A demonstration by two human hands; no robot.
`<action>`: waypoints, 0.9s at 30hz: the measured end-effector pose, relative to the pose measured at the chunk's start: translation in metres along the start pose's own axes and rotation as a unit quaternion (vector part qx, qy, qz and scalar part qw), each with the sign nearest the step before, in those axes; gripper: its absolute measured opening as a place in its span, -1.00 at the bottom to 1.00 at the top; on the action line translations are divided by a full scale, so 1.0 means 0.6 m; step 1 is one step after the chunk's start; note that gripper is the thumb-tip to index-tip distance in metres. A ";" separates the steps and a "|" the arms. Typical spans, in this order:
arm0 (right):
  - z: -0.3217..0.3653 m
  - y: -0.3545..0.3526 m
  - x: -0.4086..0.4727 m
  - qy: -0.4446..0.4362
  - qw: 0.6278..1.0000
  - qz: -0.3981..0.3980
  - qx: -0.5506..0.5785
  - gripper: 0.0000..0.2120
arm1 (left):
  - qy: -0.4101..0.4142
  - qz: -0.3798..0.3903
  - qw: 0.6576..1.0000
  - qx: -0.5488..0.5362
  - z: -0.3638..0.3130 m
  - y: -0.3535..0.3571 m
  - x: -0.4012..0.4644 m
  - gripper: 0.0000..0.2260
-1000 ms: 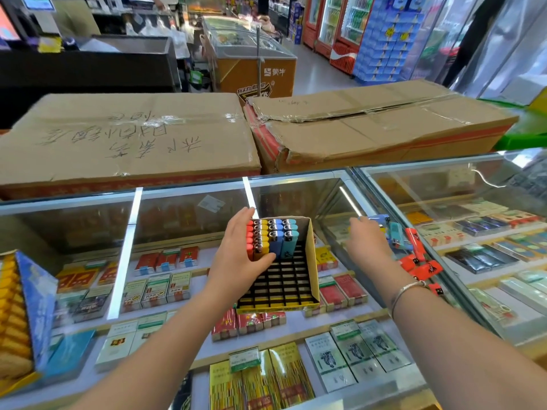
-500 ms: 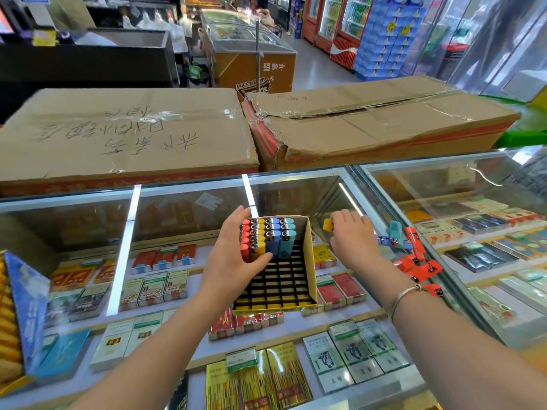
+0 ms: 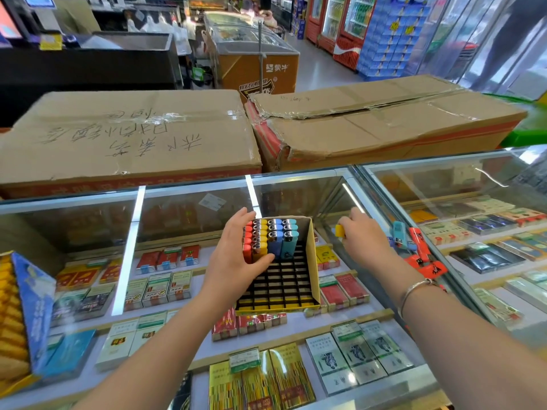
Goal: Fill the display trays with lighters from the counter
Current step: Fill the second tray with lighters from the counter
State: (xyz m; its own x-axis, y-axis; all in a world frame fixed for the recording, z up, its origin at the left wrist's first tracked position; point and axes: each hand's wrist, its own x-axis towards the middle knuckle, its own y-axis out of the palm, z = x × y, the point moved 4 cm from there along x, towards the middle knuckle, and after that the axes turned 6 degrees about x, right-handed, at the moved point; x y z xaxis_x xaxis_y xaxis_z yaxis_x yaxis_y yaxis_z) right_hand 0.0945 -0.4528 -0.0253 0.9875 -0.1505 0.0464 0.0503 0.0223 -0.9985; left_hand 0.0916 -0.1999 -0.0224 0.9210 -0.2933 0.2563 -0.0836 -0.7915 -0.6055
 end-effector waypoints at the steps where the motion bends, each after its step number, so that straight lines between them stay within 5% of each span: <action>1: 0.006 0.001 -0.001 -0.011 1.000 -0.006 -0.010 -0.81 | 0.000 0.000 1.000 -0.001 0.000 0.000 0.000 -0.30; 6: 0.028 0.007 -0.010 -0.051 0.998 -0.017 -0.033 -0.78 | 0.003 -0.005 1.000 -0.003 0.003 0.001 0.000 -0.32; 12: -0.007 -0.023 -0.022 0.040 0.997 -0.058 -0.006 -0.80 | 0.006 -0.007 1.000 -0.007 0.007 0.004 0.001 -0.33; 17: -0.053 -0.021 -0.031 0.132 0.991 0.010 -0.014 -0.81 | 0.010 -0.010 1.000 -0.013 0.004 0.005 0.002 -0.33; 27: 0.020 -0.009 -0.042 0.002 0.998 0.055 0.031 -0.87 | 0.024 0.007 0.999 0.039 0.010 0.004 0.007 -0.42</action>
State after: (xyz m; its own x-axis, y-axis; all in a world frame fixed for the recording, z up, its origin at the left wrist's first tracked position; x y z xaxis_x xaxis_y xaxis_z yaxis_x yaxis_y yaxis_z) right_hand 0.0708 -0.4375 -0.0205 0.9871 -0.1468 -0.0635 -0.0491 0.0998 -0.9938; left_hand 0.0976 -0.2001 -0.0273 0.9006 -0.3303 0.2827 -0.0636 -0.7434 -0.6658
